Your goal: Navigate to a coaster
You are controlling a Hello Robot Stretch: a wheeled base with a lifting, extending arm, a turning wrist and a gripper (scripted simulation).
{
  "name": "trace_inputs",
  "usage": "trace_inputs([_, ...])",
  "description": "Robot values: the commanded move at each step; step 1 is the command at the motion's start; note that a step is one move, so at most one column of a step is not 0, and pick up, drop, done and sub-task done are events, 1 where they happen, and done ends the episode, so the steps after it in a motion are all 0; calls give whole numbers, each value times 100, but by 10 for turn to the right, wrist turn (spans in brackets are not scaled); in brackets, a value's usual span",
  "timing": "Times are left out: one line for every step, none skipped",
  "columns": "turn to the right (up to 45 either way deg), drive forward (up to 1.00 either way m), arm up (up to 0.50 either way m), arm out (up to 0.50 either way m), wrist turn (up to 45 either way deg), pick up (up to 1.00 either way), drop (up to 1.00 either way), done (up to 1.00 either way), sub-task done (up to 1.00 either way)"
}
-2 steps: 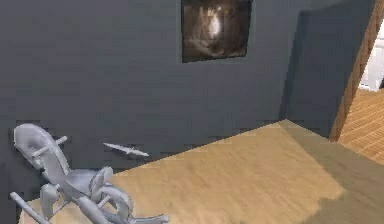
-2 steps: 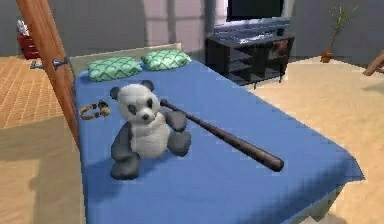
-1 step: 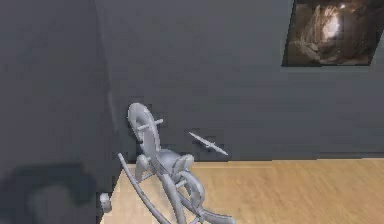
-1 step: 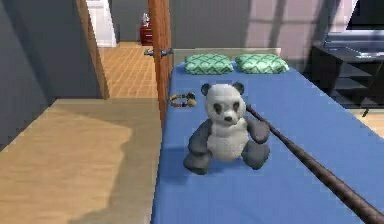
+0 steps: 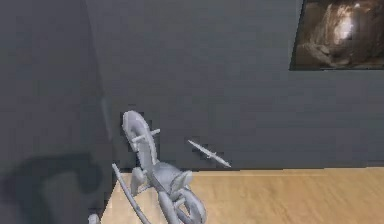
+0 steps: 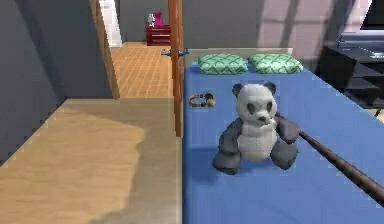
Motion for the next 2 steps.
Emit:
trace_inputs([420,0,0,0,0,0,0,0,0])
trace_inputs([0,40,0,0,0,0,0,0,0])
